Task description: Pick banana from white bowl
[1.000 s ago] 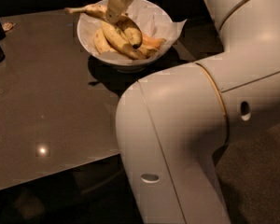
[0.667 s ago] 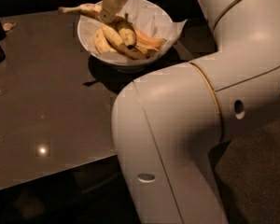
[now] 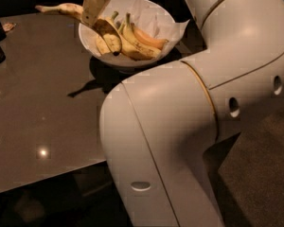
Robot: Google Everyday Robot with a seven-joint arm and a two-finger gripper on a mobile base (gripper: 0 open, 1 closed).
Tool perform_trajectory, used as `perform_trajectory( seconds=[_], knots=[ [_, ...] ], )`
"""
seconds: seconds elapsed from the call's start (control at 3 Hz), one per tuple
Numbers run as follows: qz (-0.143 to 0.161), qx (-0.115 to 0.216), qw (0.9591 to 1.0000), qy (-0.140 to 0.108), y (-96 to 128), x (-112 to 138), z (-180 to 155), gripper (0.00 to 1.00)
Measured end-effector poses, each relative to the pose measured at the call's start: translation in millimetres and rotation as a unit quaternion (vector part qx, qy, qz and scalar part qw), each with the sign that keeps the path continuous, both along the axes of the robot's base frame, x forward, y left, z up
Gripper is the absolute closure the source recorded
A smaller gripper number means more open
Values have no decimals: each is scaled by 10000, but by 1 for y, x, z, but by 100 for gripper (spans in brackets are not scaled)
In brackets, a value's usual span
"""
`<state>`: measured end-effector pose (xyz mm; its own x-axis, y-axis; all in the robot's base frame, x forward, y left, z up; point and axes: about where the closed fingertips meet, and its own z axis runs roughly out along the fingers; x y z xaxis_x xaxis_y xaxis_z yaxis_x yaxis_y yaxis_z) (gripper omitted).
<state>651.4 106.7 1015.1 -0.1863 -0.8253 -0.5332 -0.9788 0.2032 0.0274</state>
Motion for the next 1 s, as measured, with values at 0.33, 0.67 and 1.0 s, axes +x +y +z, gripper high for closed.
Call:
perform_trajectory(
  seconds=[0.33, 0.67, 1.0],
  knots=[
    [0, 1, 10000, 0, 0, 0, 0, 100],
    [-41, 89, 9998, 183, 7, -9, -1, 100],
    [-122, 175, 9987, 460, 11, -26, -2, 100]
  ],
)
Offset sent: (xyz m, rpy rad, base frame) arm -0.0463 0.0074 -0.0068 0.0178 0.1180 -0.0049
